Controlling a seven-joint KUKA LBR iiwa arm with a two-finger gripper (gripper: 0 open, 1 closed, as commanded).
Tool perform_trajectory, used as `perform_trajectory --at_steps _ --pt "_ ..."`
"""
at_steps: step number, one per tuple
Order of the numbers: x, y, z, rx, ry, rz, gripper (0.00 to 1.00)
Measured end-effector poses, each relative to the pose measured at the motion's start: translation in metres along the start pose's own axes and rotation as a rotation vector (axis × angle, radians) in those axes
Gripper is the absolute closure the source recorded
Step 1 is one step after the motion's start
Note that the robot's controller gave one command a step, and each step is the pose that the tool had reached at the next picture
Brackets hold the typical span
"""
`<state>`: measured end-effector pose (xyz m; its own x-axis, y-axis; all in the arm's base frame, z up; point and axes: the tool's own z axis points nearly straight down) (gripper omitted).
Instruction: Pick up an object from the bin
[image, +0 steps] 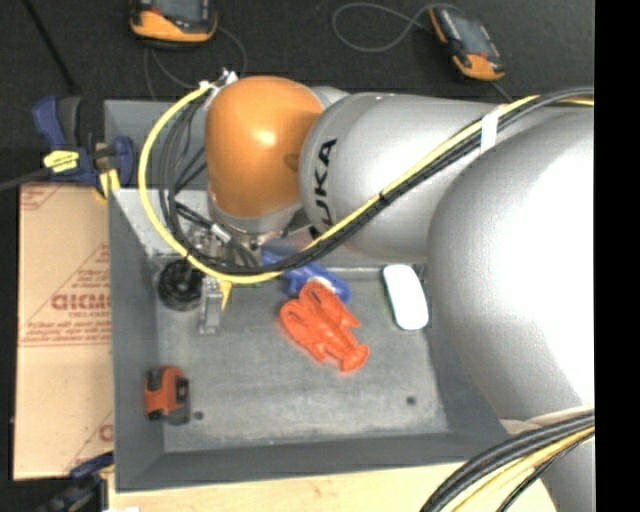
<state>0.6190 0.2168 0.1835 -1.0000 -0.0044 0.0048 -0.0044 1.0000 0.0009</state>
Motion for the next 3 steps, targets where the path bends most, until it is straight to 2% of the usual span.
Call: perform_trajectory --at_steps 1,2,3 --pt "-0.002 -0.001 -0.005 -0.002 -0.008 0.003 0.0" --pt "-0.02 0.001 0.03 0.0 -0.015 -0.064 0.0" --pt "-0.036 -0.008 0.071 0.0 -0.01 -0.087 0.0"
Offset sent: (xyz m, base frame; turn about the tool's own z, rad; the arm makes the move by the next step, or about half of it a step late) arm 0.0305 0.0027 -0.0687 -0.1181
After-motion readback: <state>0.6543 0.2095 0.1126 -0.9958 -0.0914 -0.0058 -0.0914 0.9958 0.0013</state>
